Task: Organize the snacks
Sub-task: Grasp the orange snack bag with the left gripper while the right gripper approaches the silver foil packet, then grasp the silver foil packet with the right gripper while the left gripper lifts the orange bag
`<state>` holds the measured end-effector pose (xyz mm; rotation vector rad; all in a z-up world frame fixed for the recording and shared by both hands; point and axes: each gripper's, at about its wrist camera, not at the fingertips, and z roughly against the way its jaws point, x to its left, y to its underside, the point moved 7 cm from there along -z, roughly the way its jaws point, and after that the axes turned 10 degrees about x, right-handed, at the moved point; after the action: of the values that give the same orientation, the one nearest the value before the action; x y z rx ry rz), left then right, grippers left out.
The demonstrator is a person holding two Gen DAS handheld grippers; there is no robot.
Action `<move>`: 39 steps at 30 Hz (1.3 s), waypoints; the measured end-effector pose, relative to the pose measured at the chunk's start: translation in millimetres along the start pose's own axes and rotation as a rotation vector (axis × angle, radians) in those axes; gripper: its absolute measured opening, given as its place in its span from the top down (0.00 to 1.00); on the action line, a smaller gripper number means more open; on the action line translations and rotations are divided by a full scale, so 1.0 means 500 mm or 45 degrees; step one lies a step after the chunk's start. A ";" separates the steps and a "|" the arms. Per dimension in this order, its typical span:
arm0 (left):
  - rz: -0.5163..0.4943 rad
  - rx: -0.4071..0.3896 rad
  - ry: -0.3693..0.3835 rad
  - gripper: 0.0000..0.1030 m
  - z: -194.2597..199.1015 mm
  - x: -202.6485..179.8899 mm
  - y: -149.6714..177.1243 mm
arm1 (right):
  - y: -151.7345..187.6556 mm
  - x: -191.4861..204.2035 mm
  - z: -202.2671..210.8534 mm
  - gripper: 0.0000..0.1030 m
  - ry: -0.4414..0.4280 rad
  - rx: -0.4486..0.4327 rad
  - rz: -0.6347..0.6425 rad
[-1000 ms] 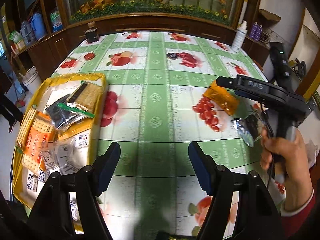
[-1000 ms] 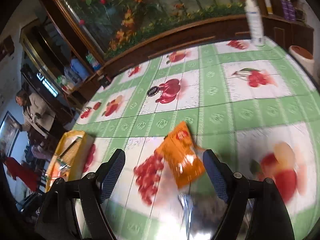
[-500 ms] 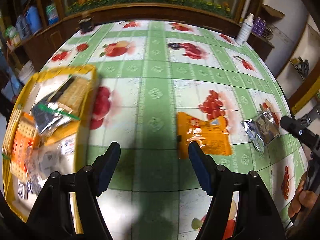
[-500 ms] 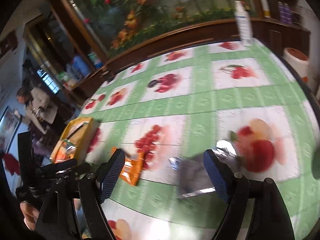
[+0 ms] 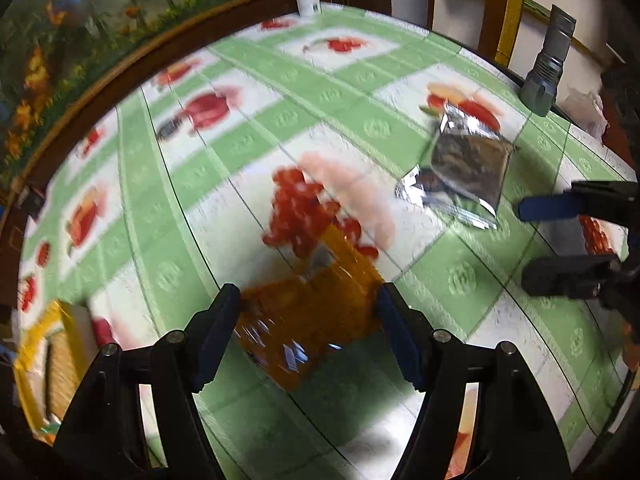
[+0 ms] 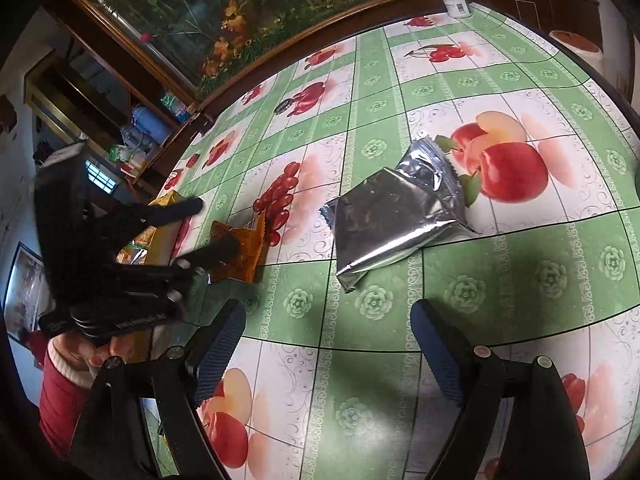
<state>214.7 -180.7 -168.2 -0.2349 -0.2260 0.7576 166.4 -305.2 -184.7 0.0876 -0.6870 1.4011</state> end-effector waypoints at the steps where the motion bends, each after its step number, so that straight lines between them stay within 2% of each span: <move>1: 0.024 -0.014 0.016 0.32 0.005 -0.004 0.013 | 0.000 0.002 0.001 0.16 0.003 -0.002 0.005; 4: 0.108 -0.003 0.153 0.32 0.025 -0.026 0.058 | -0.009 0.003 0.001 0.16 0.015 -0.015 0.002; 6: 0.147 -0.007 0.197 0.32 0.040 -0.037 0.078 | -0.016 0.000 -0.005 0.16 0.014 -0.012 -0.007; 9: 0.171 0.001 0.187 0.32 0.051 -0.040 0.088 | -0.027 0.004 -0.019 0.16 0.033 0.000 -0.009; 14: 0.173 -0.049 0.145 0.32 0.059 -0.019 0.056 | -0.081 0.015 -0.045 0.14 0.069 -0.012 0.004; 16: 0.186 -0.026 0.183 0.32 0.042 -0.012 0.052 | -0.115 0.013 -0.051 0.15 0.073 -0.041 -0.011; 18: 0.213 0.055 0.234 0.32 0.019 -0.014 0.068 | -0.136 0.011 -0.051 0.15 0.091 -0.050 -0.025; 22: 0.223 0.096 0.358 0.33 0.022 -0.045 0.124 | -0.136 0.027 -0.050 0.15 0.108 -0.041 0.015; 23: 0.210 0.091 0.360 0.32 0.029 -0.053 0.135 | -0.132 0.030 -0.050 0.15 0.131 -0.040 0.033; 27: 0.193 -0.033 0.188 0.32 0.080 -0.032 0.127 | -0.128 0.029 -0.054 0.15 0.182 -0.038 0.050; 30: 0.107 -0.077 0.129 0.32 0.093 -0.026 0.101 | -0.126 0.028 -0.052 0.15 0.201 -0.050 0.067; 35: -0.234 -0.029 0.097 0.32 0.063 -0.105 0.083 | -0.126 0.016 -0.062 0.15 0.173 -0.023 0.027; 37: -0.281 0.021 0.088 0.32 0.040 -0.124 0.088 | -0.129 0.016 -0.067 0.15 0.165 -0.019 0.019; 39: -0.260 0.054 0.050 0.31 0.026 -0.123 0.101 | -0.137 0.019 -0.077 0.15 0.183 -0.016 0.033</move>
<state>134.7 -186.6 -177.8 -0.1834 -0.1934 0.5539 244.8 -293.4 -188.2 -0.0316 -0.5795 1.4129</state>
